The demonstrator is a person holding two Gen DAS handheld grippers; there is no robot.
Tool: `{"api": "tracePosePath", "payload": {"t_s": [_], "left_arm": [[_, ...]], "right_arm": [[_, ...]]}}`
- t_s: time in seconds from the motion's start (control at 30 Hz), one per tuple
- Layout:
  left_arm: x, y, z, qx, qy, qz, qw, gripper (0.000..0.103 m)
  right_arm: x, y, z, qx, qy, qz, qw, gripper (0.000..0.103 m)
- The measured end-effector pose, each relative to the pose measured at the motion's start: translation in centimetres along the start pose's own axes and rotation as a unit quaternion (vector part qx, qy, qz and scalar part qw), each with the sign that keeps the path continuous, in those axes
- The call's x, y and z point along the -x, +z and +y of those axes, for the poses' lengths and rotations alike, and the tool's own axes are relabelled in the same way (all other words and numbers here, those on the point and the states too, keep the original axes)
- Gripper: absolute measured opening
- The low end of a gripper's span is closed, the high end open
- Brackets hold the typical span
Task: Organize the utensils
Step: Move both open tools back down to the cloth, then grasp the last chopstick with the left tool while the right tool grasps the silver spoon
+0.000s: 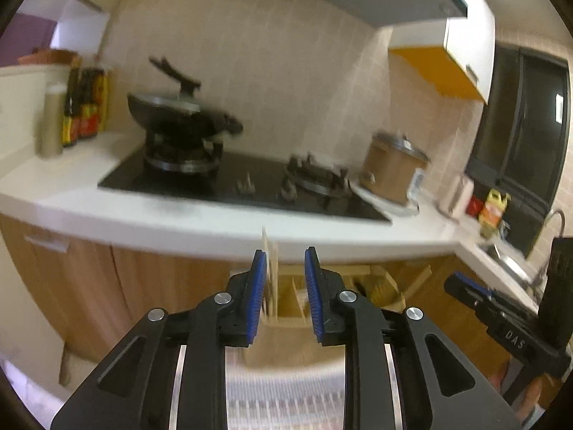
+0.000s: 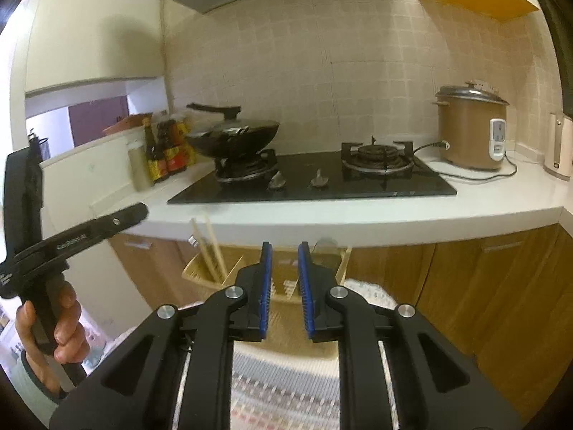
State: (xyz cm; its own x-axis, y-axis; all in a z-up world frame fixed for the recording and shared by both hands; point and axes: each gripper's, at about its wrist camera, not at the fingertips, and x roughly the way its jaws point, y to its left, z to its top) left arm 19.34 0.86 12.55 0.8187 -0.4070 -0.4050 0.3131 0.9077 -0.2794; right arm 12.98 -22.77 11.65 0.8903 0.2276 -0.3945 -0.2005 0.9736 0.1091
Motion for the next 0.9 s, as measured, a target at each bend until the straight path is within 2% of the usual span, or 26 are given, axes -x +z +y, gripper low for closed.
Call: {"api": "tracePosePath", "payload": {"t_s": [0.1,0.13,0.17,0.27,0.4,0.57,0.7,0.77,0.87,0.9], "left_arm": [[0.4,-1.3,0.0,-0.010,0.003,0.050,0.9987,0.022],[0.6,-2.2,0.1,-0.011,0.006,0.076,0.9970,0.022],[0.7,-2.7,0.3,-0.011,0.006,0.089,0.9959,0.022],[1.3,-5.3,1.1,-0.002,0.004,0.142,0.9898,0.022],[1.7,-9.0,2.2,0.004,0.001,0.191,0.9816,0.022],[1.2,-14.3,2.1,-0.015,-0.007,0.258,0.9660,0.022],[0.5,-17.8,1.7,-0.021,-0.019,0.297,0.9545,0.022],[0.4,-18.9,1.6,-0.021,-0.025,0.306,0.9515,0.021],[0.4,-19.9,1.7,-0.015,-0.027,0.309,0.9504,0.021],[0.5,-20.2,1.9,-0.010,-0.027,0.308,0.9509,0.021]], "right_arm": [[0.6,-1.2,0.4,-0.010,0.012,0.039,0.999,0.039],[0.8,-1.7,0.5,-0.016,0.018,0.052,0.998,0.050],[0.8,-2.2,0.6,-0.022,0.022,0.062,0.998,0.053],[0.6,-4.9,1.1,-0.039,0.045,0.127,0.990,0.053],[0.4,-9.0,2.5,-0.043,0.052,0.189,0.980,0.053],[0.4,-15.6,5.8,-0.030,0.050,0.259,0.964,0.053],[1.0,-19.0,8.3,-0.018,0.047,0.268,0.962,0.053],[1.3,-20.2,9.5,-0.005,0.038,0.264,0.964,0.051],[1.2,-21.0,10.7,0.009,0.018,0.259,0.966,0.041],[1.3,-21.4,11.0,0.010,0.013,0.258,0.966,0.040]]}}
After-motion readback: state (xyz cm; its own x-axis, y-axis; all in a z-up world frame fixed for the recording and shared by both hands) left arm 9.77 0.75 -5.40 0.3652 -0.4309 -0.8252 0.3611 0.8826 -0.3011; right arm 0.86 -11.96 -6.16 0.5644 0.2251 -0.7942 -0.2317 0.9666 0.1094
